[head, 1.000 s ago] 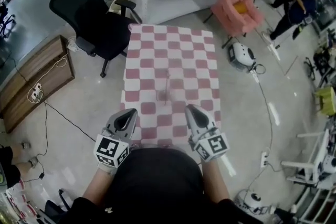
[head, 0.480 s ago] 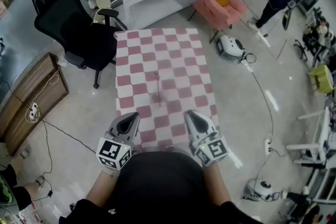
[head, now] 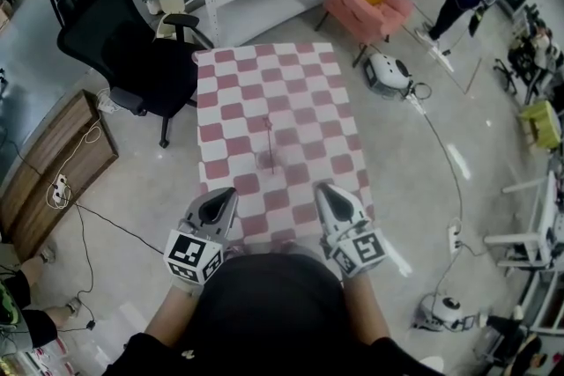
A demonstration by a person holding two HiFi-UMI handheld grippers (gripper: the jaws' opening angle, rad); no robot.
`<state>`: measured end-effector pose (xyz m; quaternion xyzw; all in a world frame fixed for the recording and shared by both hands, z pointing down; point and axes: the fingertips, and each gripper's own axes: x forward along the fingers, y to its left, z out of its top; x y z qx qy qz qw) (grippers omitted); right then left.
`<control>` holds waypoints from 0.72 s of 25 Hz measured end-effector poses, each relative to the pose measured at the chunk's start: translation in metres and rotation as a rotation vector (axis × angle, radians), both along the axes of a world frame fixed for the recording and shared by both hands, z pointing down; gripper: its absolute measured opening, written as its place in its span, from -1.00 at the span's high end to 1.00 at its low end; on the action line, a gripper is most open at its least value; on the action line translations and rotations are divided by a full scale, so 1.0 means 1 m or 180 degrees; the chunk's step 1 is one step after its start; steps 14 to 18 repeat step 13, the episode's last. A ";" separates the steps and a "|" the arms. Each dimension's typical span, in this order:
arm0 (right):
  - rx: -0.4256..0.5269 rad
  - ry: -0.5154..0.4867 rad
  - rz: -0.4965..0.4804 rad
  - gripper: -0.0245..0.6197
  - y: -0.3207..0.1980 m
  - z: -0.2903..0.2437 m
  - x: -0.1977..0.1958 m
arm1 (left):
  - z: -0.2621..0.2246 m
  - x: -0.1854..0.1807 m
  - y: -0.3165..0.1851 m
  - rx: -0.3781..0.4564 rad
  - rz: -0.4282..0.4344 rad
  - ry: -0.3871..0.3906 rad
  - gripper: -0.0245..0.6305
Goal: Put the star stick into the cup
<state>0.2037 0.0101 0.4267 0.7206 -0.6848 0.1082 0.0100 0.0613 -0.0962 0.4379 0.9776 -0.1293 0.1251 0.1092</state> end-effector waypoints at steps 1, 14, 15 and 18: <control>0.0008 -0.0011 0.0008 0.82 -0.001 0.000 -0.001 | -0.001 0.000 0.000 0.0005 0.0010 0.0005 0.80; 0.0022 0.0001 0.0065 0.82 -0.005 -0.004 0.003 | 0.001 0.007 -0.007 0.0017 0.0054 0.0001 0.80; 0.0022 0.0001 0.0065 0.82 -0.005 -0.004 0.003 | 0.001 0.007 -0.007 0.0017 0.0054 0.0001 0.80; 0.0022 0.0001 0.0065 0.82 -0.005 -0.004 0.003 | 0.001 0.007 -0.007 0.0017 0.0054 0.0001 0.80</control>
